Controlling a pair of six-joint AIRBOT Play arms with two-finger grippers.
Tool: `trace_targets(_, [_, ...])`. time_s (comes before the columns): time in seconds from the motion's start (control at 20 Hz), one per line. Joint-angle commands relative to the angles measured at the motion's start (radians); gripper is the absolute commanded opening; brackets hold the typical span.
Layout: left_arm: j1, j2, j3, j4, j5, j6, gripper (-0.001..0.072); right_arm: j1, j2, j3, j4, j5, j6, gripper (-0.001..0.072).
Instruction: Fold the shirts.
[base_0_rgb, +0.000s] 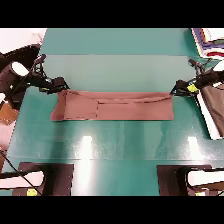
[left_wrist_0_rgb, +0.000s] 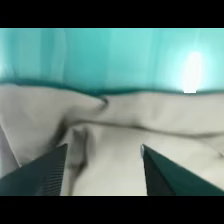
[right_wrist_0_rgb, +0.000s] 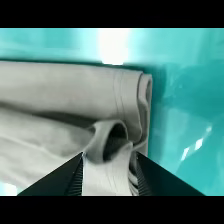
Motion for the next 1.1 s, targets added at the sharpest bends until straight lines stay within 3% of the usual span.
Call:
trace_targets(0.0, [0.0, 0.0, 0.041, -0.002, -0.112, -0.004, 0.0458, -0.08, 0.008, -0.05, 0.049, 0.058, -0.048, 0.0387])
trace_targets(0.05, [0.0, 0.0, 0.041, -0.002, -0.118, -0.004, 0.0235, -0.103, 0.022, -0.095, 0.049, 0.047, -0.063, 0.0388])
trace_targets(0.1, [0.0, 0.0, 0.04, -0.006, -0.117, -0.004, 0.0057, -0.123, 0.037, -0.14, 0.049, 0.032, -0.072, 0.0389])
trace_targets(0.15, [0.0, 0.0, 0.04, -0.021, -0.115, -0.004, 0.0028, -0.142, 0.051, -0.19, 0.05, 0.018, -0.084, 0.0433])
trace_targets(0.2, [0.0, 0.0, 0.04, -0.046, -0.114, -0.004, 0.0028, -0.157, 0.057, -0.23, 0.062, 0.007, -0.096, 0.0545])
trace_targets(0.25, [0.0, 0.0, 0.04, -0.072, -0.114, -0.004, 0.0028, -0.167, 0.055, -0.262, 0.098, 0.005, -0.129, 0.0578])
trace_targets(0.35, [-0.02, 0.0, 0.04, -0.097, -0.106, -0.004, 0.0028, -0.173, 0.051, -0.325, 0.178, -0.033, -0.192, 0.0577])
trace_targets(0.6, [-0.17, -0.001, 0.04, -0.095, -0.038, -0.005, 0.0028, -0.103, 0.013, -0.349, 0.302, -0.116, -0.225, 0.0566])
trace_targets(0.65, [-0.205, -0.002, 0.04, -0.095, -0.016, -0.005, 0.0027, -0.078, -0.008, -0.328, 0.3, -0.111, -0.225, 0.046])
trace_targets(0.75, [-0.274, -0.014, 0.04, -0.095, 0.02, -0.013, 0.0027, -0.038, -0.041, -0.278, 0.3, -0.105, -0.225, 0.0093])
trace_targets(0.8, [-0.303, -0.025, 0.04, -0.1, 0.034, -0.017, 0.0027, -0.026, -0.04, -0.257, 0.301, -0.105, -0.226, 0.0017])
trace_targets(1.05, [-0.446, -0.134, 0.082, -0.11, 0.107, -0.047, 0.0027, -0.016, 0.092, -0.144, 0.302, -0.072, -0.223, 0.0016])
